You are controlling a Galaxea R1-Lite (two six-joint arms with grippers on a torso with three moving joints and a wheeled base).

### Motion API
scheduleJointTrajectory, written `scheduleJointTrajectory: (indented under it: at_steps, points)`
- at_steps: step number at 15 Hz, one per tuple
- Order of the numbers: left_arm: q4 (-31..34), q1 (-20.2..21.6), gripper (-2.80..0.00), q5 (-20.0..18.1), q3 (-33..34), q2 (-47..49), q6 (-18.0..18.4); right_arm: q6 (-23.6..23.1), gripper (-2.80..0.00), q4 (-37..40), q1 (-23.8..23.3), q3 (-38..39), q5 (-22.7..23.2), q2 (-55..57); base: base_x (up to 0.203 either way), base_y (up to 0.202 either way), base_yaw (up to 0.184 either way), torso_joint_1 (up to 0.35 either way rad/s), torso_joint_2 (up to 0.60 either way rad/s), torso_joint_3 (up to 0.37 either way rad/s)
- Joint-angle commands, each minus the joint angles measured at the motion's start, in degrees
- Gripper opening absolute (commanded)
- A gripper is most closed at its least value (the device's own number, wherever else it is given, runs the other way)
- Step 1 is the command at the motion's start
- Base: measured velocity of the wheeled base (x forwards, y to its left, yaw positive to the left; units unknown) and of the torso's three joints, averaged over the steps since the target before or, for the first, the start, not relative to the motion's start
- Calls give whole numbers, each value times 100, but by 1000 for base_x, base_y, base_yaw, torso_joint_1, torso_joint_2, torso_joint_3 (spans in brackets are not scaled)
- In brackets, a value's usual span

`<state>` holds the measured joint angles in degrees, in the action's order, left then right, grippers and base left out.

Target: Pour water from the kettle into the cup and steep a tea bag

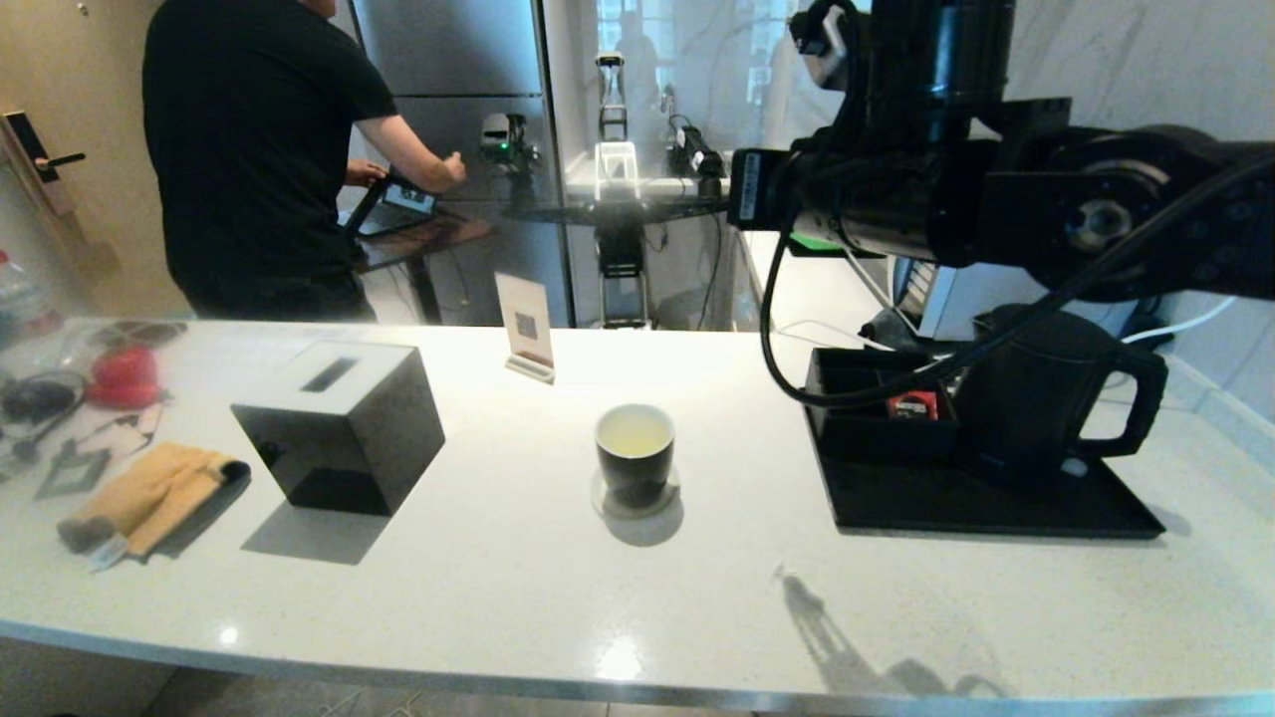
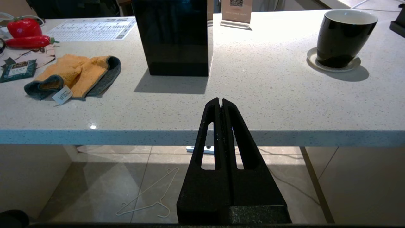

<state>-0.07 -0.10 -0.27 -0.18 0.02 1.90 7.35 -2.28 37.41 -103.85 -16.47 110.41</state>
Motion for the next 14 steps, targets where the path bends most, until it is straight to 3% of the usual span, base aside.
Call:
scheduleJointTrajectory:
  at_steps: [1,9,14]
  points:
    - [-1,1,-280,0,1,-2,3,-13,-280,5,95,-4,-5,-2,0,0,0,0,0,0]
    - [38,1,-280,-70,-22,-2,91,-76,-280,8,223,14,-5,-49,0,0,0,0,0,0]
    - [387,1,-280,-90,-213,-2,79,-80,-280,8,223,46,-5,-57,0,0,0,0,0,0]
